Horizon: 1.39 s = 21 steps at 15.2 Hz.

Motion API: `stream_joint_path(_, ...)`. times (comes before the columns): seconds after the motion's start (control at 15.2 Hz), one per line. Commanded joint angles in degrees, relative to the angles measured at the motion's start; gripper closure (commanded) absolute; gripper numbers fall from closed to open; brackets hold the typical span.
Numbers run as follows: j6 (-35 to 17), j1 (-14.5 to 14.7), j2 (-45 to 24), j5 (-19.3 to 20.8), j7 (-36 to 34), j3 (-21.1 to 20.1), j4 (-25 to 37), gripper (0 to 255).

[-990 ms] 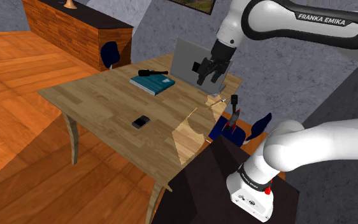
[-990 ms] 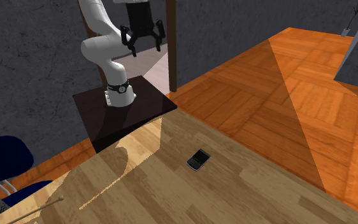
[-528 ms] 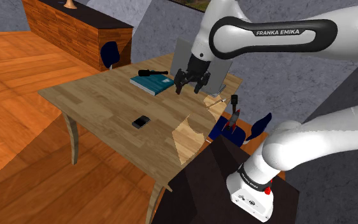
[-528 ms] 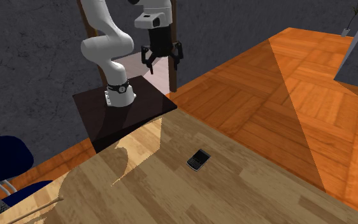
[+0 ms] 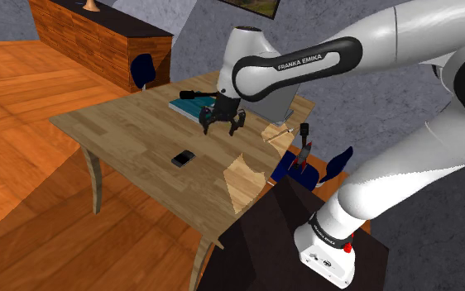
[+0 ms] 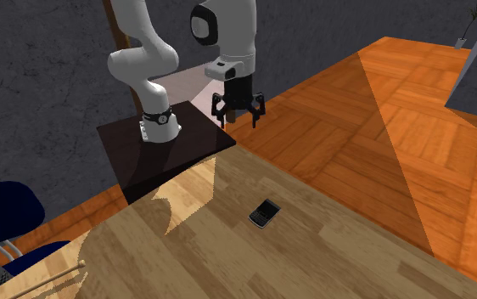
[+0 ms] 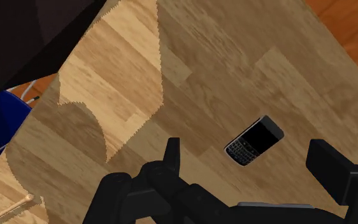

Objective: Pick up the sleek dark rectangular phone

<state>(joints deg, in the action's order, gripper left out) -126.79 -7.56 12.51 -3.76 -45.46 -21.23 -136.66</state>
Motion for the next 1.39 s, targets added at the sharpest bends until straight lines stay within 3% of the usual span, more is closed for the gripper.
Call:
stream_joint_path(0.0,-2.33,-0.83,-4.86,2.09,-5.86,-1.47,1.92,0)
stream_joint_path(0.33,-6.57,-1.48,-17.66,9.3,-19.9,-2.32,8.07,0)
stream_joint_path(0.66,-8.63,0.65,-29.94,15.51,-32.19,0.43,15.92,0)
stream_joint_path(1.19,-9.22,4.93,-47.57,18.86,-45.51,6.65,30.82,0)
stream_joint_path(1.32,-10.21,5.17,-48.73,19.23,-45.77,6.98,30.99,0)
